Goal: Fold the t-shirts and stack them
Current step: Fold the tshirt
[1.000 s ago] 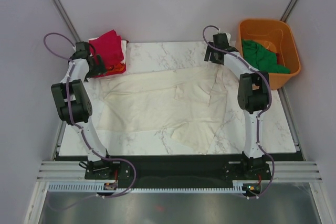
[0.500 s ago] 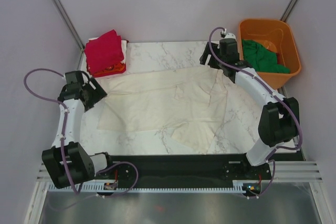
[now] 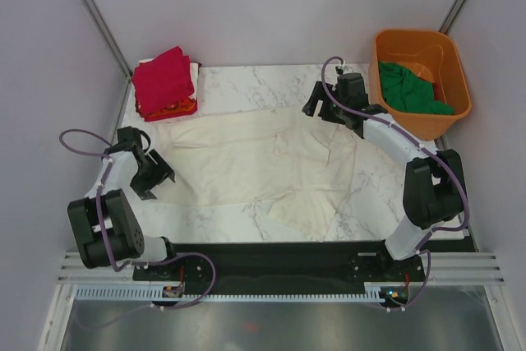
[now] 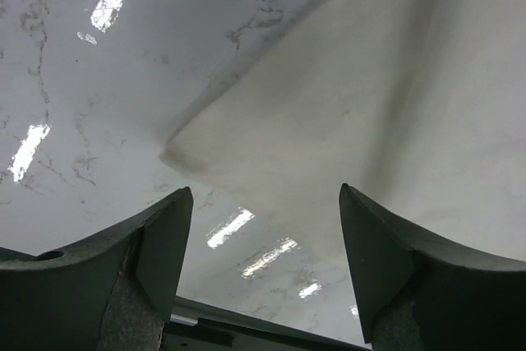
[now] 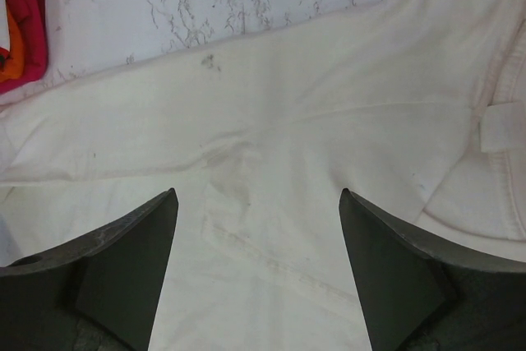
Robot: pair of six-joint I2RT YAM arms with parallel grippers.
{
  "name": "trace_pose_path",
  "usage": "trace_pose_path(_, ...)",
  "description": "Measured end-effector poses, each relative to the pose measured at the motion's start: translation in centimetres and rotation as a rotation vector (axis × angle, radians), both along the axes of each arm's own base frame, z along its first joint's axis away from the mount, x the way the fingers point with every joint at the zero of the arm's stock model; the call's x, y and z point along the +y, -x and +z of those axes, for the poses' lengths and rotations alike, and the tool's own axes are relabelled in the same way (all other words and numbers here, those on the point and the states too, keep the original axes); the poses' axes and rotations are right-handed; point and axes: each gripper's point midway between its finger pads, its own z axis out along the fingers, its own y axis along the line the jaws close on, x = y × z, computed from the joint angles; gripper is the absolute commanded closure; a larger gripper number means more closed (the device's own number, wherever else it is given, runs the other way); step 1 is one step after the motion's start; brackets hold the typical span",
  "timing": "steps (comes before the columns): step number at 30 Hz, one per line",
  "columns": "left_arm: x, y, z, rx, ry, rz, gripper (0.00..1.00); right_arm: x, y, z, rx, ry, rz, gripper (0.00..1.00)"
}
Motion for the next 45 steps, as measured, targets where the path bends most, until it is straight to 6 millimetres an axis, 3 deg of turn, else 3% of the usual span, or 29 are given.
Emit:
trace_pose_path(4,0.6,0.7,-2.9,0.127,-0.009,0.006,0.23,-0.2,-0.1,0.1,-0.001,-0.008,0.001,0.12)
trace_pose_path(6,0.9,1.0,-3.6,0.159,-0.019,0.004,0.3,-0.5,-0.2,0.1,-0.001,-0.011,-0.002,0.11)
trace_pose_path(10,1.8,0.9,-4.0,0.185,-0.052,0.004,0.38,-1.0,-0.4,0.2,0.0,-0.019,-0.009,0.11)
trace_pose_path(11,1.9,0.9,-4.0,0.185,-0.056,0.007,0.46,-1.1,-0.5,0.2,0.001,-0.021,-0.009,0.11)
trace_pose_path(15,2.4,1.0,-4.1,0.195,-0.078,0.012,0.53,-1.6,-0.6,0.2,0.0,-0.027,-0.016,0.11)
trace_pose_path(16,2.4,1.0,-4.1,0.2,-0.077,0.012,0.61,-1.7,-0.7,0.3,0.0,-0.029,-0.016,0.11)
trace_pose_path(18,2.4,0.7,-4.2,0.206,-0.073,0.015,0.95,-1.7,-0.7,0.4,-0.003,-0.034,-0.013,0.11)
trace_pose_path(19,2.5,0.5,-4.2,0.209,-0.073,0.008,0.98,-1.7,-0.7,0.4,-0.003,-0.038,-0.009,0.11)
trace_pose_path(26,2.0,-0.1,-3.7,0.173,-0.045,-0.004,0.98,-1.4,-0.7,0.6,-0.007,-0.049,0.01,0.12)
trace_pose_path(31,0.0,-1.0,-0.8,0.022,0.022,-0.044,0.98,-0.3,-0.1,0.7,-0.009,-0.081,0.006,0.14)
trace_pose_path(34,-1.3,-1.7,0.9,-0.061,0.048,-0.091,0.98,1.7,3.6,-0.1,0.024,-0.065,0.019,0.13)
trace_pose_path(38,-2.8,-2.5,2.1,-0.141,0.081,-0.151,0.98,5.6,12.7,-0.7,0.065,-0.066,0.089,0.13)
trace_pose_path(41,-3.9,-2.5,2.7,-0.178,0.089,-0.193,0.98,3.9,18.8,-1.4,0.116,-0.069,0.055,0.14)
trace_pose_path(45,-4.8,-2.7,4.0,-0.235,0.081,-0.233,0.98,1.7,23.2,-1.3,0.161,-0.052,-0.02,0.14)
